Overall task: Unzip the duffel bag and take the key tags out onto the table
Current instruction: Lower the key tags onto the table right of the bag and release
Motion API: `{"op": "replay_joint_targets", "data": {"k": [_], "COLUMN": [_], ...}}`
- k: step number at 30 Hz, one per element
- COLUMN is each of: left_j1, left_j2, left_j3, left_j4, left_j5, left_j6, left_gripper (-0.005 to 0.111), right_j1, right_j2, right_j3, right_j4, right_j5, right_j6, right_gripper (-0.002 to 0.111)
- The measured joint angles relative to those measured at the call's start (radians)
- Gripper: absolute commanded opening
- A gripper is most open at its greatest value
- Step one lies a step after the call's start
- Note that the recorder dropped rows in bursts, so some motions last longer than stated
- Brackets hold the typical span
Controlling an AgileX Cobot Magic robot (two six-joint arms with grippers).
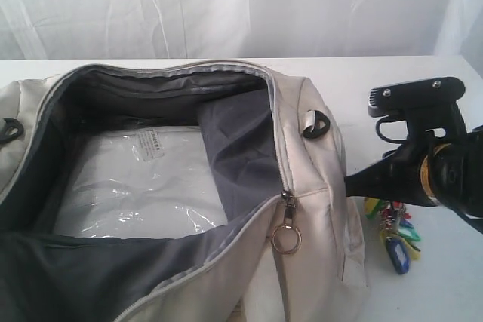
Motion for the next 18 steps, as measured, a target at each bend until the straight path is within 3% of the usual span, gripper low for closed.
{"op": "replay_joint_targets", "data": {"k": [18], "left_j1": [0.000], "left_j2": [0.000], "left_j3": [0.000], "left_j4": [0.000], "left_j5": [0.000], "left_j6": [0.000], "left_gripper": [0.049], "right_j1": [-0.008], "right_j2": [0.038], "right_j3": [0.000], "right_j4": [-0.107], "right_j5": [0.156], "right_j6": [0.048], "right_gripper": [0.000]}}
